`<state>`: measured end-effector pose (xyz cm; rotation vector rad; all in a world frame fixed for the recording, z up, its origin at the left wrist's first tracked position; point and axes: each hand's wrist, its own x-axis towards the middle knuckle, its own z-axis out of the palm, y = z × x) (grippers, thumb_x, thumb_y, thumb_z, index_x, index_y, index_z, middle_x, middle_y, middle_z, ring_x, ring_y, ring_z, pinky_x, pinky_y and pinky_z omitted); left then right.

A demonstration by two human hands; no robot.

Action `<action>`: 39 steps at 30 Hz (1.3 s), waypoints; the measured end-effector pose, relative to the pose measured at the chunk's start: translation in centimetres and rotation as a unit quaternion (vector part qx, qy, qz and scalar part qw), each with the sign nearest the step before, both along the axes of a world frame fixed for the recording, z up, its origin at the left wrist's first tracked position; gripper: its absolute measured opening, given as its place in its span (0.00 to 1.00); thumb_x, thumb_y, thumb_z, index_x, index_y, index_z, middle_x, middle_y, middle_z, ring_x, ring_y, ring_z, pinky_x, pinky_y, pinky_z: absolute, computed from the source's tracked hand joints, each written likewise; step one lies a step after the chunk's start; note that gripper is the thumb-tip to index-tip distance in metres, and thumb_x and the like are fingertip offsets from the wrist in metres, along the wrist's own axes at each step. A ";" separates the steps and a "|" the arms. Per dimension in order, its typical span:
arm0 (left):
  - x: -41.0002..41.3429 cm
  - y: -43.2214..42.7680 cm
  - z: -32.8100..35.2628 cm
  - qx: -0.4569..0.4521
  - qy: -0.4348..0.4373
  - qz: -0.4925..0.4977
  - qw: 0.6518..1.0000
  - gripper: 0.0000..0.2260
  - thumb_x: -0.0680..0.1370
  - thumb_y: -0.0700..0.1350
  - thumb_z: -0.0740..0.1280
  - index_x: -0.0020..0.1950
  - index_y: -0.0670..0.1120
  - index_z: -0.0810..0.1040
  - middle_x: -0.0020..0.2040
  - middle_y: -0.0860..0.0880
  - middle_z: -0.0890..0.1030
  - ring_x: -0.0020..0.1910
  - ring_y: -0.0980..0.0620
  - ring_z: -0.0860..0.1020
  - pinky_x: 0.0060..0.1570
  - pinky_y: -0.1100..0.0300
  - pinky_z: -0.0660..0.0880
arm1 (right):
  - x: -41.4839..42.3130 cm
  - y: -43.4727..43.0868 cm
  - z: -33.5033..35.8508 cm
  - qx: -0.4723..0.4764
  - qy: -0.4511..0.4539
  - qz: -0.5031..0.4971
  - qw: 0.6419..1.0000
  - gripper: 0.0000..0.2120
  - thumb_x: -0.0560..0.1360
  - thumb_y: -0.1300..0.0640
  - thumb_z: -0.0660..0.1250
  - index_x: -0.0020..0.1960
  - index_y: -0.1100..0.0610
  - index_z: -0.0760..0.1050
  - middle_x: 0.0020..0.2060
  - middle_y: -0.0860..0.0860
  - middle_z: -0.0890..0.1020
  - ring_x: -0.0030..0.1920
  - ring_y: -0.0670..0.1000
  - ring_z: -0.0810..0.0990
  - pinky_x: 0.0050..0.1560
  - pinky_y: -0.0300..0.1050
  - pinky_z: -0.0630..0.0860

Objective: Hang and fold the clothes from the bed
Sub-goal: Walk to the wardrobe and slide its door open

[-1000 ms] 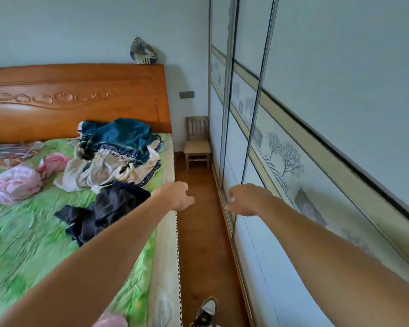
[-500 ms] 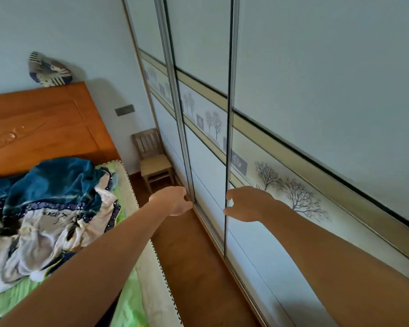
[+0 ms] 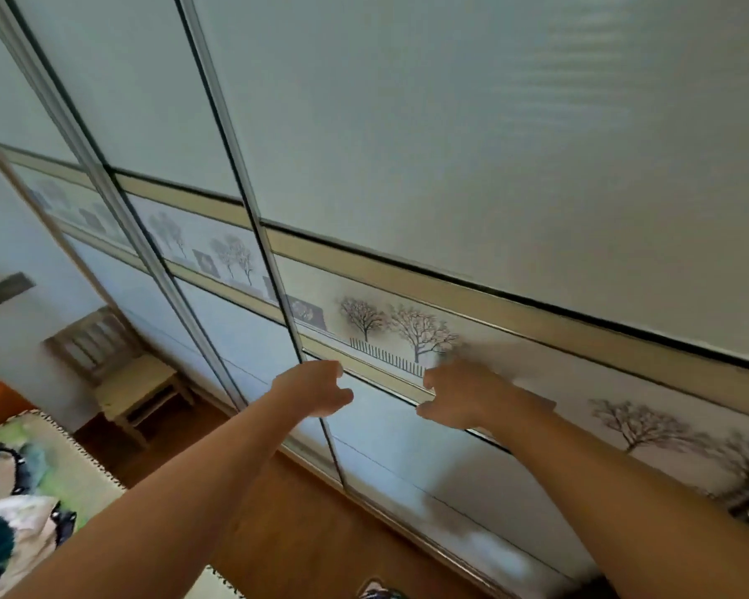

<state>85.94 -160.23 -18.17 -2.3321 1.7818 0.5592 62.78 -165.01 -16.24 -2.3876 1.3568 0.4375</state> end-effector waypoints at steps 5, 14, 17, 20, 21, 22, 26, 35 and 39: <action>-2.2 -3.2 -1.2 0.008 -0.006 -0.110 0.994 0.25 0.78 0.58 0.62 0.74 0.54 0.69 0.72 0.51 0.73 0.70 0.48 0.73 0.66 0.51 0.72 | -2.4 1.8 -0.2 -0.003 0.001 -0.101 0.995 0.25 0.77 0.42 0.62 0.71 0.51 0.71 0.66 0.53 0.76 0.62 0.56 0.77 0.61 0.51 0.76; -5.0 -4.6 -1.4 0.014 -0.009 -0.270 0.963 0.23 0.79 0.58 0.62 0.73 0.53 0.70 0.73 0.50 0.72 0.71 0.48 0.71 0.68 0.51 0.71 | -5.4 5.9 0.3 -0.025 -0.006 -0.266 0.964 0.31 0.77 0.39 0.62 0.78 0.44 0.62 0.76 0.47 0.68 0.72 0.55 0.70 0.69 0.57 0.72; -6.3 -4.0 -0.6 -0.014 -0.006 -0.285 0.958 0.21 0.79 0.58 0.62 0.70 0.53 0.72 0.69 0.49 0.75 0.67 0.47 0.74 0.64 0.51 0.73 | -7.2 7.9 0.9 -0.034 0.010 -0.307 0.951 0.27 0.77 0.39 0.62 0.75 0.43 0.66 0.72 0.50 0.73 0.67 0.56 0.74 0.65 0.56 0.75; -7.4 -3.0 0.3 -0.032 0.001 -0.281 0.959 0.22 0.79 0.59 0.61 0.71 0.54 0.71 0.68 0.50 0.75 0.65 0.47 0.74 0.61 0.52 0.74 | -9.5 9.7 2.1 -0.050 0.014 -0.332 0.942 0.25 0.76 0.36 0.62 0.71 0.43 0.68 0.70 0.49 0.75 0.65 0.55 0.76 0.64 0.57 0.75; -7.6 -2.7 0.7 -0.037 0.004 -0.279 0.959 0.22 0.79 0.58 0.61 0.71 0.54 0.70 0.68 0.50 0.75 0.65 0.47 0.74 0.61 0.52 0.74 | -10.2 10.1 2.6 -0.058 0.012 -0.334 0.941 0.25 0.77 0.36 0.61 0.71 0.43 0.69 0.70 0.48 0.74 0.66 0.55 0.75 0.65 0.57 0.75; -7.8 -2.4 1.2 -0.043 0.006 -0.279 0.959 0.21 0.79 0.58 0.61 0.71 0.54 0.70 0.68 0.50 0.75 0.65 0.47 0.74 0.61 0.52 0.74 | -10.8 10.4 3.1 -0.066 0.009 -0.337 0.939 0.25 0.77 0.35 0.61 0.71 0.43 0.69 0.70 0.48 0.74 0.67 0.54 0.75 0.66 0.56 0.74; -8.4 -1.4 3.5 -0.086 0.012 -0.278 0.957 0.21 0.79 0.58 0.62 0.71 0.54 0.71 0.69 0.51 0.75 0.67 0.48 0.74 0.62 0.53 0.73 | -12.2 11.1 5.6 -0.110 -0.008 -0.336 0.935 0.27 0.77 0.34 0.62 0.73 0.43 0.67 0.73 0.47 0.72 0.70 0.53 0.72 0.70 0.56 0.71; -9.5 -0.5 11.9 -0.174 0.015 -0.273 0.946 0.21 0.79 0.59 0.63 0.70 0.54 0.72 0.68 0.51 0.77 0.65 0.49 0.75 0.63 0.52 0.73 | -12.8 12.2 13.3 -0.223 -0.045 -0.312 0.922 0.27 0.77 0.35 0.63 0.72 0.45 0.69 0.69 0.49 0.76 0.65 0.53 0.76 0.64 0.56 0.75; -10.4 -0.6 16.4 -0.217 0.011 -0.278 0.936 0.23 0.78 0.60 0.63 0.72 0.55 0.71 0.69 0.51 0.76 0.65 0.48 0.75 0.65 0.49 0.73 | -13.3 12.6 17.0 -0.275 -0.052 -0.301 0.911 0.28 0.77 0.35 0.63 0.74 0.44 0.67 0.68 0.51 0.75 0.64 0.55 0.76 0.64 0.56 0.75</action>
